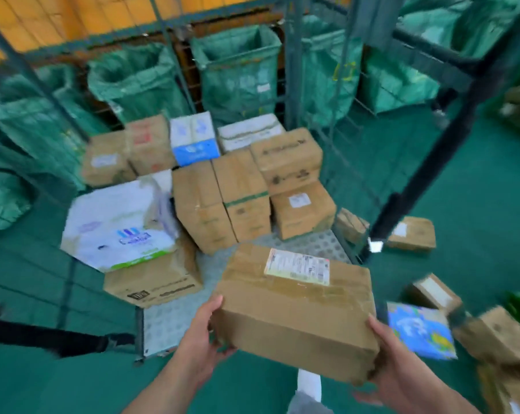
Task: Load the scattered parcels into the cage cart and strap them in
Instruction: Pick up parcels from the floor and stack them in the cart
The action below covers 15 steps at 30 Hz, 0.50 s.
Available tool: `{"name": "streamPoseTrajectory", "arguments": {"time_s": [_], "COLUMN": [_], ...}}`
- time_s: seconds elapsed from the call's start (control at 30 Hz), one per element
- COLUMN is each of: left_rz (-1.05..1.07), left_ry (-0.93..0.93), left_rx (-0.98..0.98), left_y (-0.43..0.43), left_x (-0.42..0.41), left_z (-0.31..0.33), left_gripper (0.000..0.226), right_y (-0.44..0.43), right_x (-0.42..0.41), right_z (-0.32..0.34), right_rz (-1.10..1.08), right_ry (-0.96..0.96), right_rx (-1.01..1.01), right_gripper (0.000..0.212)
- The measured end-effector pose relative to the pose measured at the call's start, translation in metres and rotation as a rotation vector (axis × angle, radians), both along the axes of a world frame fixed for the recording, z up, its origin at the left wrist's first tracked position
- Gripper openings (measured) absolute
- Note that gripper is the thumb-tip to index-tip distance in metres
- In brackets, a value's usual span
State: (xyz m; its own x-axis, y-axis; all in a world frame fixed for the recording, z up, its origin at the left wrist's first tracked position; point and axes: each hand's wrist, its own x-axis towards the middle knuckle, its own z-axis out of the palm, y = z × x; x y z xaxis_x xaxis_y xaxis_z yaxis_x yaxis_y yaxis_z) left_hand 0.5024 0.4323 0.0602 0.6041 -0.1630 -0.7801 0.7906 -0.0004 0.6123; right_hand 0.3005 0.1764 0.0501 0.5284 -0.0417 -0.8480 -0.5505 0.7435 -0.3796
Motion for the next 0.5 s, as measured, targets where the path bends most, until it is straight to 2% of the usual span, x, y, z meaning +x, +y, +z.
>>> {"name": "streamPoseTrajectory", "arguments": {"time_s": [0.1, 0.2, 0.33, 0.5], "left_rz": [0.077, 0.167, 0.267, 0.174], "left_ry": [0.000, 0.015, 0.062, 0.230], "left_rx": [0.012, -0.016, -0.023, -0.019], "left_y": [-0.004, -0.006, -0.003, 0.008], "left_x": [0.056, 0.108, 0.154, 0.219], "left_z": [0.007, 0.005, -0.007, -0.044], "left_gripper": [0.048, 0.055, 0.031, 0.042], "right_y": [-0.027, -0.044, -0.047, -0.048], "right_x": [0.081, 0.157, 0.228, 0.284], "right_z": [0.000, -0.003, -0.013, -0.030], "right_rz": [0.131, 0.247, 0.276, 0.254], "right_ry": [0.012, -0.010, -0.029, 0.033], "right_rx": [0.034, 0.006, -0.009, -0.103], "right_gripper": [0.078, 0.100, 0.097, 0.099]}}
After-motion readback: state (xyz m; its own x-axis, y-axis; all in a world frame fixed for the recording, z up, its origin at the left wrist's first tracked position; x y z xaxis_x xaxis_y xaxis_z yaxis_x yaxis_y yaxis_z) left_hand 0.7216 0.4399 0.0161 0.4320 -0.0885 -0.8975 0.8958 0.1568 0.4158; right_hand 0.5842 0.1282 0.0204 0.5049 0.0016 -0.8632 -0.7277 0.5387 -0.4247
